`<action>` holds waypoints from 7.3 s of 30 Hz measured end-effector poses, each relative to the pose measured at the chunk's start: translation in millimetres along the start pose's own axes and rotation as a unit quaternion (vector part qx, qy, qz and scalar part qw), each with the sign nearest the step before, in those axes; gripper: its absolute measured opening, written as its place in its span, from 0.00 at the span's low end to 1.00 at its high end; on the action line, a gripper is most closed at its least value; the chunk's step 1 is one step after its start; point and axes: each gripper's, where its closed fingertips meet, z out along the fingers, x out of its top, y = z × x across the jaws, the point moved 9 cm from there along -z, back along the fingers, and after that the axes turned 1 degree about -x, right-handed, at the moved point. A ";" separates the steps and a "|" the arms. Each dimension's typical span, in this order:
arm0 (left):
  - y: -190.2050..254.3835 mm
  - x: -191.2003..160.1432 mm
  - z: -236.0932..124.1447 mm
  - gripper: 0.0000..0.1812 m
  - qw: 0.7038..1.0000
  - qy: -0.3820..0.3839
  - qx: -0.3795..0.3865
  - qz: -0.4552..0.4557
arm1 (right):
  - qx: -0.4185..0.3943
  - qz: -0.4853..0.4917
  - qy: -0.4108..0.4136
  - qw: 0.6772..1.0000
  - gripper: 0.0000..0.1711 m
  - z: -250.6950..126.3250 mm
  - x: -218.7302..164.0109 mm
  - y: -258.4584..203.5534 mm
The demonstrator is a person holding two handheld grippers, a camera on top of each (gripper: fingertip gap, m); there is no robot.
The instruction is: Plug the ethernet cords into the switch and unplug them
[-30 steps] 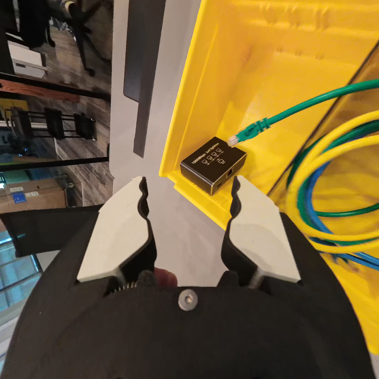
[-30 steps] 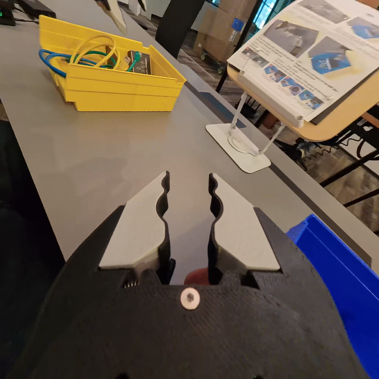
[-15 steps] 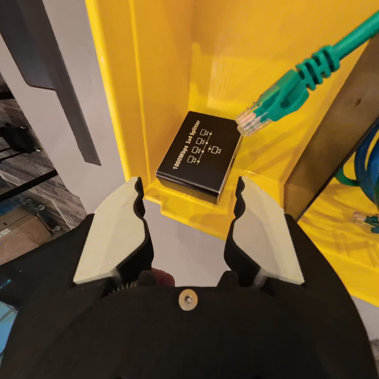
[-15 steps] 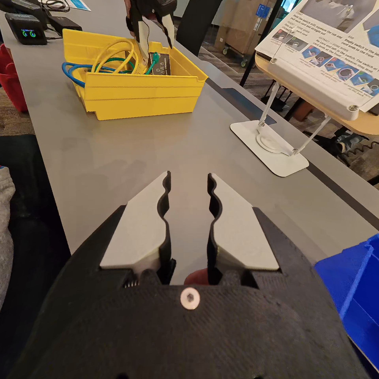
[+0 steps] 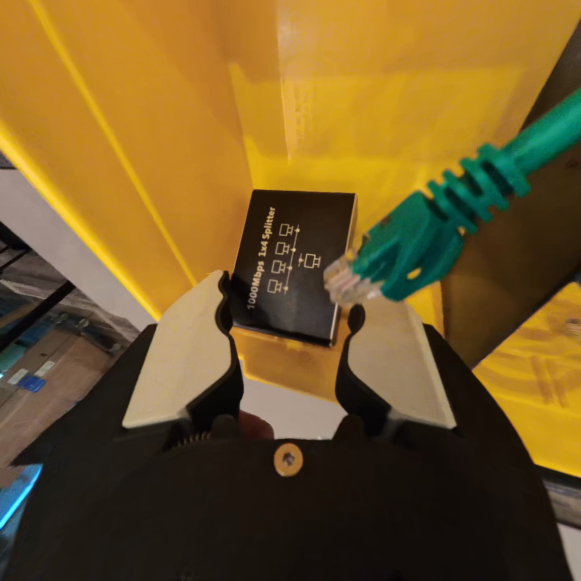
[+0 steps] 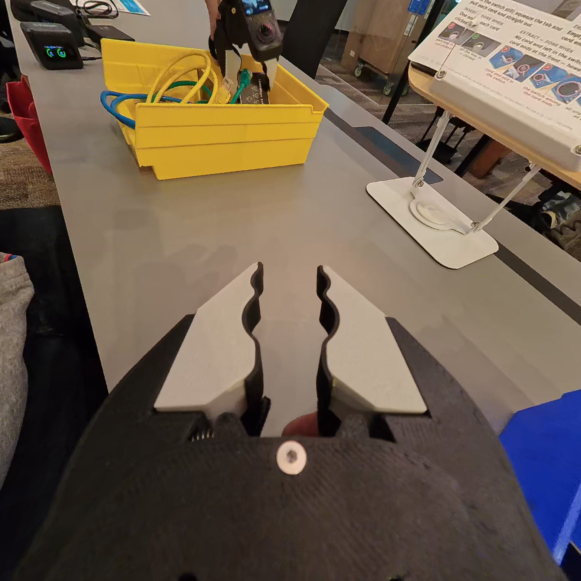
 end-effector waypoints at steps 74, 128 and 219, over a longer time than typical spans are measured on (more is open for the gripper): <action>73.7 360.2 -103.8 0.37 0.908 0.302 -0.001 0.290 | -0.061 0.137 0.018 0.988 0.43 -37.7 -16.4 19.5; 112.2 80.5 -92.4 0.12 0.870 0.372 0.085 -0.313 | 0.021 0.098 -0.014 0.995 0.40 12.6 21.4 -20.7; 116.9 179.1 -230.9 0.08 0.679 0.634 0.204 -0.309 | 0.011 -0.147 0.068 0.987 0.35 113.1 102.0 6.0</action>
